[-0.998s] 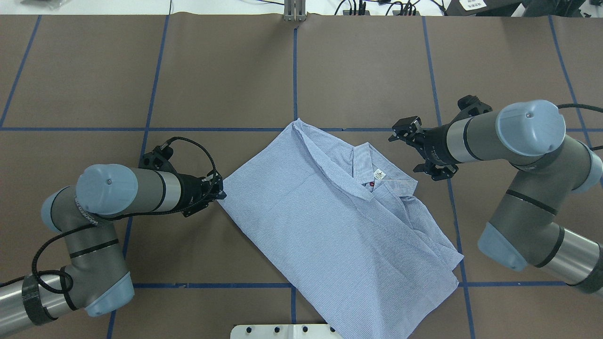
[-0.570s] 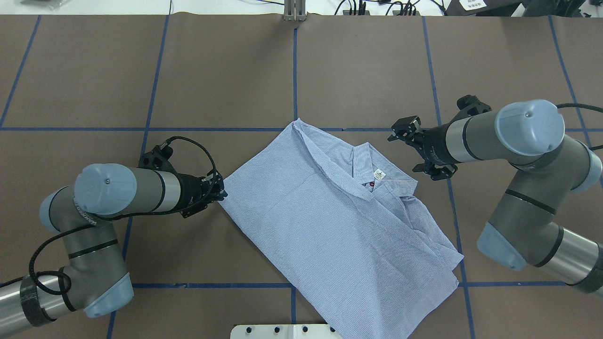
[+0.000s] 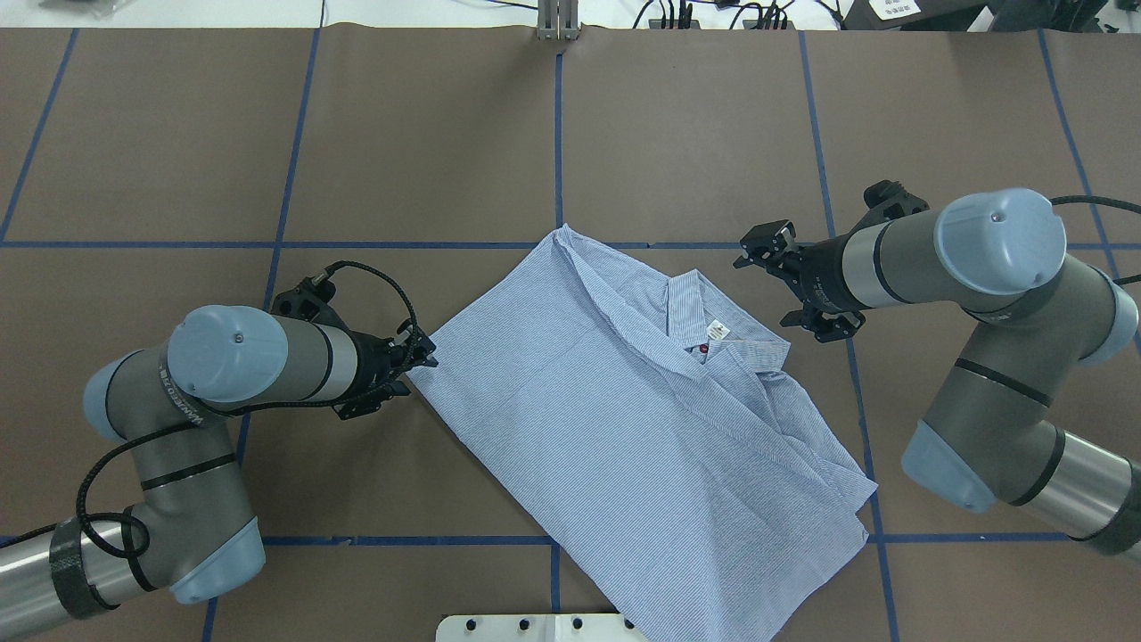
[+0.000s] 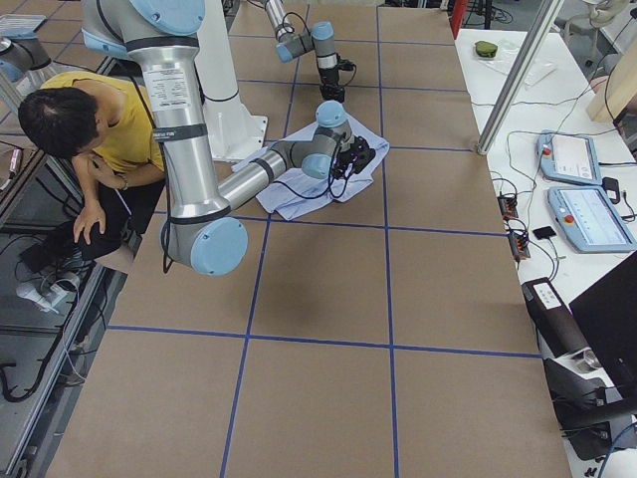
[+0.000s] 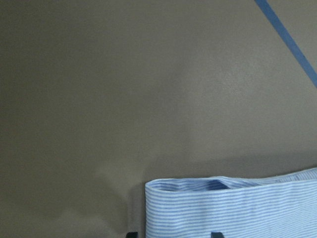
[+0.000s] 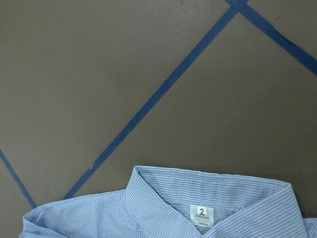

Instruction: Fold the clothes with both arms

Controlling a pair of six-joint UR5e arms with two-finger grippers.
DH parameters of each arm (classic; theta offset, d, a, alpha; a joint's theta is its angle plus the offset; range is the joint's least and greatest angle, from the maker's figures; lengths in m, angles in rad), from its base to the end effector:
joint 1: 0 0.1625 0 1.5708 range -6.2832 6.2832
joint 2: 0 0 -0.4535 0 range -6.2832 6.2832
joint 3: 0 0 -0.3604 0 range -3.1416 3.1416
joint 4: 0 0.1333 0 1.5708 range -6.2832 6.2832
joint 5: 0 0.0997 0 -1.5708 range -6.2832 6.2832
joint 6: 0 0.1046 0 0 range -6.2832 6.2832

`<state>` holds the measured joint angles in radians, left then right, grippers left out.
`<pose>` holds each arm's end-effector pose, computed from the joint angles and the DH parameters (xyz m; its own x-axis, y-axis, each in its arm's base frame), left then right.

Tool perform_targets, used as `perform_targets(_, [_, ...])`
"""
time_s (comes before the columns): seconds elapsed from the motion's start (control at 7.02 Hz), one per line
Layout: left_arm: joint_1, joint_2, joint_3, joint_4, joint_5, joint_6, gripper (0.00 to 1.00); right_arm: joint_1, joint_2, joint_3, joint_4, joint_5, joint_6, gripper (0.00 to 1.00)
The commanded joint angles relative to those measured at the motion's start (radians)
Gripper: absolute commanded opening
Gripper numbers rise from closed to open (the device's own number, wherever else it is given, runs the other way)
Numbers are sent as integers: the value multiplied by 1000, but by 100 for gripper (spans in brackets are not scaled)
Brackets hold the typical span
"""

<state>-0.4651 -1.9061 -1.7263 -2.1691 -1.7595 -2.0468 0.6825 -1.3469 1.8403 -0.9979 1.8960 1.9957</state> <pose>0.4891 -0.3726 0.3801 0.2343 -0.6211 -0.7479 0.4492 0.7514 -0.4833 -0.3662 -0.4263 0.3946 0.1848 0.6536 0.7339 -0.5014 0.7050 -0.5016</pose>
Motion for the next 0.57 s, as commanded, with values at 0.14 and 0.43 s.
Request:
perform_targets(0.14, [5, -11, 14, 6, 0, 0, 56, -3, 0, -16, 4, 0, 0, 100])
perform_targets(0.43, [6, -10, 14, 6, 2, 0, 51, -3, 0, -18, 2, 0, 0, 100])
